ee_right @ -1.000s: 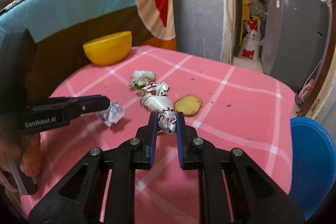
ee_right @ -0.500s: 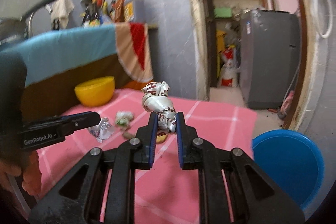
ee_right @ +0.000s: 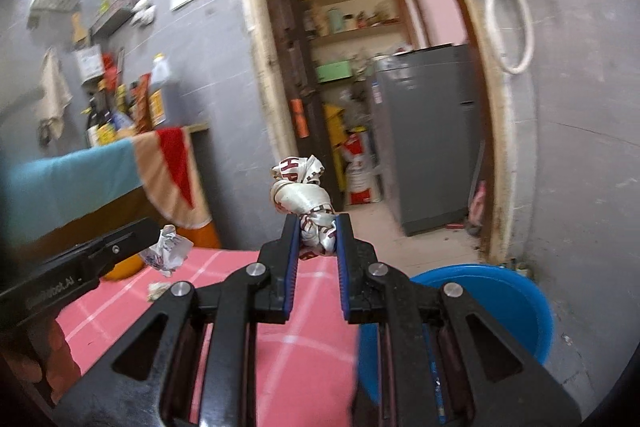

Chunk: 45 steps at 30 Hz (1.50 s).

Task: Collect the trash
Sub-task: 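Lift both wrappers and carry them over the blue bucket, then open both tools to release the wrappers into the bucket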

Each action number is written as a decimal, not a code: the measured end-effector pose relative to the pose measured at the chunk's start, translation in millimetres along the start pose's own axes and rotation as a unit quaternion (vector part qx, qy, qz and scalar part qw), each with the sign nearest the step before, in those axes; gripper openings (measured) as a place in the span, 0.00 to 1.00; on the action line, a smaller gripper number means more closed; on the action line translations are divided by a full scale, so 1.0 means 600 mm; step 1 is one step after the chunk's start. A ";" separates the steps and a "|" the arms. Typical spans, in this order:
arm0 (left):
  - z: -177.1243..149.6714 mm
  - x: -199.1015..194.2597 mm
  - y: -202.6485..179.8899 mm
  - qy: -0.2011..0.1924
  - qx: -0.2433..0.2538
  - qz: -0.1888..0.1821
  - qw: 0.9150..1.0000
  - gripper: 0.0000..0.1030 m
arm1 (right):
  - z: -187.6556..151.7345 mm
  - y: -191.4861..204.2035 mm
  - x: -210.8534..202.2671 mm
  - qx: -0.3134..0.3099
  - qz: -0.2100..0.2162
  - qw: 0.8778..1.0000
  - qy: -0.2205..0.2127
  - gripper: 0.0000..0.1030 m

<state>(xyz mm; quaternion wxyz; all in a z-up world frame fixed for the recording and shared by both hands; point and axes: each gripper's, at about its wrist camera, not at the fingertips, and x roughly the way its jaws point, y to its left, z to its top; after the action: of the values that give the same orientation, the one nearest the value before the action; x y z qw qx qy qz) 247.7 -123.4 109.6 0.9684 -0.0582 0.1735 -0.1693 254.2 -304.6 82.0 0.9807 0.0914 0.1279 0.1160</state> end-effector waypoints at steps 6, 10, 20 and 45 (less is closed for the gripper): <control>0.003 0.057 -0.042 0.016 -0.001 -0.026 1.000 0.11 | 0.008 -0.070 -0.013 0.038 -0.043 0.998 -0.001 0.26; 0.001 0.102 -0.072 0.038 -0.002 -0.041 0.998 0.11 | 0.007 -0.106 -0.015 0.050 -0.071 0.996 0.009 0.27; -0.015 0.186 -0.121 0.110 -0.002 -0.051 0.993 0.12 | -0.011 -0.190 0.008 0.085 -0.119 0.987 0.061 0.28; -0.011 0.143 -0.053 0.106 -0.035 -0.027 0.993 0.75 | -0.005 -0.174 -0.007 0.056 -0.120 0.991 0.033 0.78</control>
<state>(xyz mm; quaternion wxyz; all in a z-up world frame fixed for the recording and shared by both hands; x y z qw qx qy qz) 311.5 -183.2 81.9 0.9371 -0.0785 0.2791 -0.1945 270.6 -405.2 58.1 0.9762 0.1259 0.1767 -0.0068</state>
